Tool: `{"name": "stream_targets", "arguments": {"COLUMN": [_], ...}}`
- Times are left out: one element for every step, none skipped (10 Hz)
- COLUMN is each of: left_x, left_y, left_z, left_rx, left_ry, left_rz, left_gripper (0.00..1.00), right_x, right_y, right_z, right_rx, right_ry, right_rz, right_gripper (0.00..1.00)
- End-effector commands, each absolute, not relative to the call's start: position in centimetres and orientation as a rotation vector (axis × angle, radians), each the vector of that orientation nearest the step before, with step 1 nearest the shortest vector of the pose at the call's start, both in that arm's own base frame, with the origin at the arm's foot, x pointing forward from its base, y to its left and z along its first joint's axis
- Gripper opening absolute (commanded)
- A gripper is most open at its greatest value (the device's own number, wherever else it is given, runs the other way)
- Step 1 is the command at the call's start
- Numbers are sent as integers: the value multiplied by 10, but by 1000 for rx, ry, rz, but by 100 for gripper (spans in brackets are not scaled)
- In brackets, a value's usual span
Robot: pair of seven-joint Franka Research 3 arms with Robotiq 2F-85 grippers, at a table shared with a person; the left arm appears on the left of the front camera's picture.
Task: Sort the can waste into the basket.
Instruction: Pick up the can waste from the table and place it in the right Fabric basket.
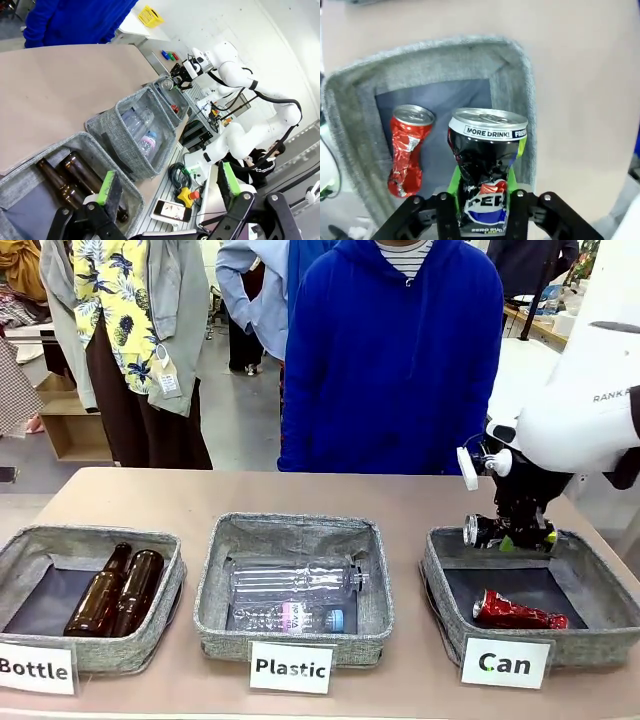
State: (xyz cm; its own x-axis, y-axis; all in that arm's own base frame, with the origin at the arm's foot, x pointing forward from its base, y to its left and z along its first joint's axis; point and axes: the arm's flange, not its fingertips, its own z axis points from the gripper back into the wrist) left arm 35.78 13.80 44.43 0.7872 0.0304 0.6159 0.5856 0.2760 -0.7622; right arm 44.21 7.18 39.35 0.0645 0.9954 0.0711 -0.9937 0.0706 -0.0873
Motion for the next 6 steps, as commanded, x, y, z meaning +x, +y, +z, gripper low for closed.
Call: {"name": "stream_targets", "arguments": {"left_x": [356,356,356,356,356,356], "left_y": [138,138,138,138,138,138], "left_z": [447,447,447,447,447,447], "left_rx": [-1250,-1250,-1250,-1250,-1250,-1250], "left_ry": [-579,-579,-579,-579,-579,-579], "left_rz": [-400,-400,-400,-400,-400,-400], "left_gripper": [100,100,100,100,100,100], "right_x": [441,442,444,445,446,447], "right_y": [75,77,78,78,78,79], "right_z": [391,392,391,390,390,390], "right_rx": [30,24,14,24,39,59], "right_ry": [-149,-136,-132,-137,-140,-137], "right_rz": [1547,1548,1552,1553,1551,1532], "right_gripper": [98,98,100,100,100,100]}}
